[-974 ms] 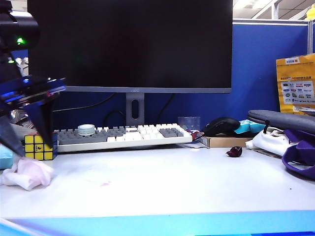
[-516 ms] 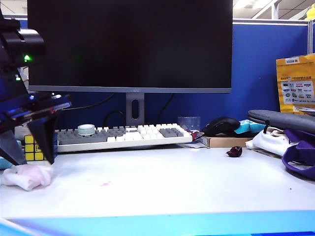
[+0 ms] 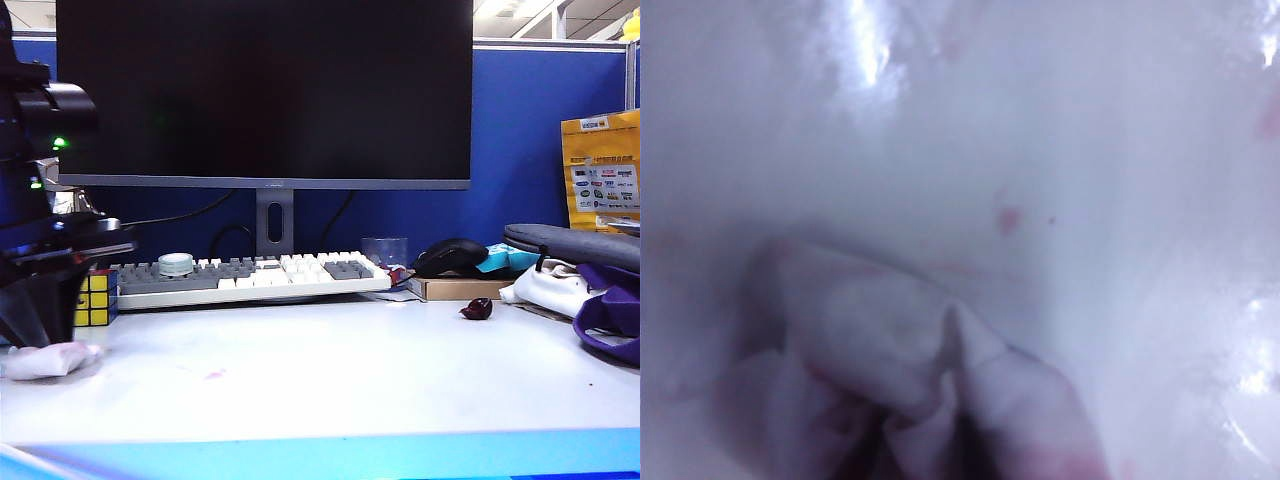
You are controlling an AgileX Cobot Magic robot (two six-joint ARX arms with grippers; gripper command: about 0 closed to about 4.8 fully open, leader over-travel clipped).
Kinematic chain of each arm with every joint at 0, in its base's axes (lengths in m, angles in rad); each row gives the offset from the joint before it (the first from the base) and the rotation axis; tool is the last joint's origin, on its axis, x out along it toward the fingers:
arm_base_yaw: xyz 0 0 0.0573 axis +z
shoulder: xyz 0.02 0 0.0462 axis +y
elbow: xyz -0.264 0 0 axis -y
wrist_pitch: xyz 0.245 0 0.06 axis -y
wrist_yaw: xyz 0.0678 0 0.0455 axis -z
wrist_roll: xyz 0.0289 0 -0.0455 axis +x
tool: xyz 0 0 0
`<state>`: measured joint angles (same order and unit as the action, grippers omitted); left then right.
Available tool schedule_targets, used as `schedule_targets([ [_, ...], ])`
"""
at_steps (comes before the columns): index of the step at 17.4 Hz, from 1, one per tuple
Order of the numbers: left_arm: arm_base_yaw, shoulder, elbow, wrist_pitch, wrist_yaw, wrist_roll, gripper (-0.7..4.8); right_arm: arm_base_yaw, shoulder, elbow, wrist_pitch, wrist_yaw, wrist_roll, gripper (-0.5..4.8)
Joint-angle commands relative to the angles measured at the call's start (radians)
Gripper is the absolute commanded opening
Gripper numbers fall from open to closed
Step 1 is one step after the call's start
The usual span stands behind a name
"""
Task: Use the wet wipes on the table to wipe the cherry juice off the table, then put the wipes back on the table.
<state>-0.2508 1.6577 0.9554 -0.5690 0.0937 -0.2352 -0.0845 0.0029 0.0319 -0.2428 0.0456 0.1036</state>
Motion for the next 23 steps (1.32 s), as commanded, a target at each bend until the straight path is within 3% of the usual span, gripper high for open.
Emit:
schedule_targets([
  [1, 0.001, 0.059, -0.014, 0.001, -0.015, 0.016, -0.06, -0.001, 0.0, 0.0, 0.002, 0.004, -0.002, 0.0],
  [3, 0.008, 0.061, -0.014, -0.01, -0.089, 0.021, -0.06, 0.0, 0.0, 0.0, 0.002, 0.004, -0.002, 0.0],
  [7, 0.076, 0.061, -0.014, -0.161, -0.342, 0.082, -0.06, 0.0, 0.0, 0.0, 0.002, 0.004, -0.002, 0.0],
  [9, 0.103, 0.061, -0.014, -0.216, -0.353, 0.099, -0.06, -0.001, 0.0, 0.0, 0.002, 0.004, -0.002, 0.0],
  [11, 0.103, 0.061, -0.014, -0.233, -0.254, 0.125, -0.06, -0.001, 0.0, 0.0, 0.002, 0.004, -0.002, 0.0],
  [15, 0.091, 0.061, -0.014, -0.255, 0.237, 0.152, -0.06, -0.001, 0.0, 0.0, 0.002, 0.004, -0.002, 0.0],
  [17, 0.091, 0.061, -0.014, -0.226, 0.363, 0.152, -0.06, -0.001, 0.0, 0.0, 0.002, 0.004, -0.002, 0.0],
  [18, 0.091, 0.061, -0.014, -0.226, 0.333, 0.149, -0.06, -0.001, 0.0, 0.0, 0.002, 0.004, -0.002, 0.0],
  [21, 0.093, 0.061, -0.014, -0.256, -0.144, 0.149, -0.06, -0.001, 0.0, 0.0, 0.002, 0.004, -0.002, 0.0],
  [22, 0.093, 0.061, -0.014, -0.251, -0.243, 0.149, -0.06, -0.001, 0.0, 0.0, 0.002, 0.004, -0.002, 0.0],
  [23, 0.093, 0.061, -0.014, -0.232, -0.253, 0.148, -0.06, -0.001, 0.0, 0.0, 0.002, 0.004, -0.002, 0.0],
])
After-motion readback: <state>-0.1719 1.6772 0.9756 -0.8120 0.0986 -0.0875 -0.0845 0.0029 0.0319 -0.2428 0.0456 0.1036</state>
